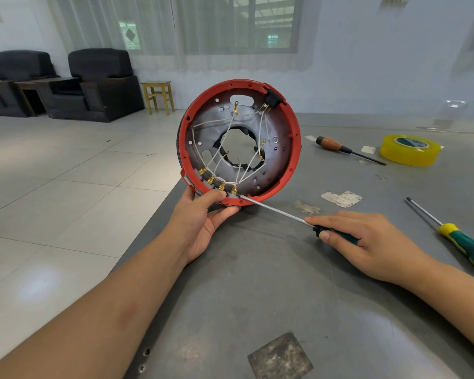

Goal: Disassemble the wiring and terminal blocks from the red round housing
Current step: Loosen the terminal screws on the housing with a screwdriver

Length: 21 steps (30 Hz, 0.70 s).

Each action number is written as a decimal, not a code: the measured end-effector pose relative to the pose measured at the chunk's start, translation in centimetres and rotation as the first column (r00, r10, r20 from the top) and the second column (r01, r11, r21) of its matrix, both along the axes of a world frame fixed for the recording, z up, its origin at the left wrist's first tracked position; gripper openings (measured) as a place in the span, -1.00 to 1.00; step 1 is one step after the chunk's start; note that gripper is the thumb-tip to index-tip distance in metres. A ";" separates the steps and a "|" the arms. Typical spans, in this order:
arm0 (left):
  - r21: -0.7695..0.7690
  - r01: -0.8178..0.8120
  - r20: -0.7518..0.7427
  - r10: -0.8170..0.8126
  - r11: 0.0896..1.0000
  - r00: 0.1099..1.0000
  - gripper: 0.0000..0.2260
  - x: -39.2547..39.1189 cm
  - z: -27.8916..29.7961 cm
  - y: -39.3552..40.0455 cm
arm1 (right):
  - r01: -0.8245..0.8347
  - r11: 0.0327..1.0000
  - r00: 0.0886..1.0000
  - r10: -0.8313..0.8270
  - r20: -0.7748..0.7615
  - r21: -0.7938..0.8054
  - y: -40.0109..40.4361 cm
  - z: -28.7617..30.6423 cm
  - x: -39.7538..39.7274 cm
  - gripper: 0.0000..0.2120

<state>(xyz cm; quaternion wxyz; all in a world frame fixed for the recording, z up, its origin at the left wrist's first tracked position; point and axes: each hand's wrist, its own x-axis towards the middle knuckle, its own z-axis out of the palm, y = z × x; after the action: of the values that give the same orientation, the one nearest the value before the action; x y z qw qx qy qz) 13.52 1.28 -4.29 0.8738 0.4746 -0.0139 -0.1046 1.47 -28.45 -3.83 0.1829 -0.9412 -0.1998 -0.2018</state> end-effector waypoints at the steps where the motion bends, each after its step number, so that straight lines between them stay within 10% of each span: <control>1: -0.012 -0.002 -0.008 0.002 1.000 1.000 -0.62 0.0 0.0 0.0 | 0.000 1.000 1.000 0.000 0.004 -0.001 0.1 0.0 0.0 -0.65; 21: -0.101 -0.041 -0.041 0.037 0.994 0.998 -0.84 -1.1 0.3 -1.0 | 0.026 0.999 0.998 -0.027 0.055 0.018 2.4 0.1 0.1 -0.65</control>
<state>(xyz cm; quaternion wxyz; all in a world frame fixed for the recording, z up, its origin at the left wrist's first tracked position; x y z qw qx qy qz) 12.45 0.30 -3.99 0.8989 0.4275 0.0072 -0.0960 1.53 -26.05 -3.74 0.1829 -0.9363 -0.1905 -0.2317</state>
